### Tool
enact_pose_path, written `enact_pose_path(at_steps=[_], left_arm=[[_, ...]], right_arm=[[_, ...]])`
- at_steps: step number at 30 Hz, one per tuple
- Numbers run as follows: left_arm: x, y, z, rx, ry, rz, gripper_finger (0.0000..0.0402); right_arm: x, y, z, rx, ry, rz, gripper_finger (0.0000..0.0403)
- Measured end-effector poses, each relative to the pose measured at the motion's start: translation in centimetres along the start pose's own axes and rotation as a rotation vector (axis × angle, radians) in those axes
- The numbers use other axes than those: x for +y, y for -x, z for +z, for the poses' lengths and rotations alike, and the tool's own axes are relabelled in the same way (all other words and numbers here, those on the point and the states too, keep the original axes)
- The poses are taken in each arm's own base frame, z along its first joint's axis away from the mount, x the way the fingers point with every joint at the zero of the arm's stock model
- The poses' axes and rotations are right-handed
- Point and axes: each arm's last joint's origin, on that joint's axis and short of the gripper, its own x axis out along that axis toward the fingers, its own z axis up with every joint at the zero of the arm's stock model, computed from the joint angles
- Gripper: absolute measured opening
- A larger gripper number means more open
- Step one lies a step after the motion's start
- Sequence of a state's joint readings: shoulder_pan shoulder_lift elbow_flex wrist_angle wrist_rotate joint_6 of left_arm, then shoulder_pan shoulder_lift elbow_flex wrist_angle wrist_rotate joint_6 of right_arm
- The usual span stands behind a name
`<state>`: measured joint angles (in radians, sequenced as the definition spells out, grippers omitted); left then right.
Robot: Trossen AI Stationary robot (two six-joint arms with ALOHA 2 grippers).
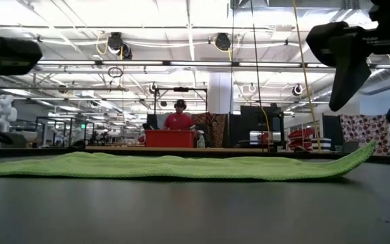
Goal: Roll towel into tight, uniform cylinder
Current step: Fold the green towel
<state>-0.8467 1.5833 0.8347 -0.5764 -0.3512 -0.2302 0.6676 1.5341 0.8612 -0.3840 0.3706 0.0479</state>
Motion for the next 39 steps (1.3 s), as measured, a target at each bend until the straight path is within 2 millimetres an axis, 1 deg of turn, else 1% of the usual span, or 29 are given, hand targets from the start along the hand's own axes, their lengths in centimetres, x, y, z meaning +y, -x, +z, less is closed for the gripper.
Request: enact_pose_path(at_steps=[7,10,15,18,22,24,27,34,36,39], left_arm=[[-0.2,-0.7,-0.4,-0.032,0.008,-0.029,0.0157],[-0.3,-0.9,-0.3,-0.067,0.017,-0.038,0.0157],[-0.7,-2.0,-0.3,-0.043,0.009,-0.032,0.0157],[-0.9,-2.6,-0.3,-0.027,0.005,-0.021,0.0155],[-1.0,-2.8,-0.4,-0.025,0.006,0.003,0.0134],[-1.0,-2.8,-0.4,-0.025,0.006,0.007,0.0118],[-1.0,-2.8,-0.4,-0.025,0.006,0.012,0.0093],[-0.8,-2.9,-0.4,-0.026,0.007,0.056,0.0036],[-0.8,-2.9,-0.5,-0.025,0.006,0.066,0.0018],[-0.7,-3.0,-0.5,-0.027,0.034,0.080,0.0006]], right_arm=[[0.3,-0.1,-0.1,0.001,0.013,0.004,0.0199],[0.6,-0.9,-0.8,0.038,0.031,0.001,0.0197],[1.1,-2.2,-1.1,0.070,0.058,-0.004,0.0196],[1.3,-3.0,-1.2,0.082,0.075,-0.047,0.0196],[1.5,-3.8,-1.6,0.112,0.093,-0.055,0.0190],[1.5,-4.0,-1.7,0.117,0.095,-0.073,0.0176],[1.5,-4.0,-1.6,0.111,0.092,-0.077,0.0138],[1.5,-4.0,-1.6,0.106,0.042,-0.080,0.0021],[1.5,-4.0,-1.6,0.105,0.022,-0.081,0.0007],[1.5,-4.0,-1.5,0.099,-0.029,-0.086,0.0008]])
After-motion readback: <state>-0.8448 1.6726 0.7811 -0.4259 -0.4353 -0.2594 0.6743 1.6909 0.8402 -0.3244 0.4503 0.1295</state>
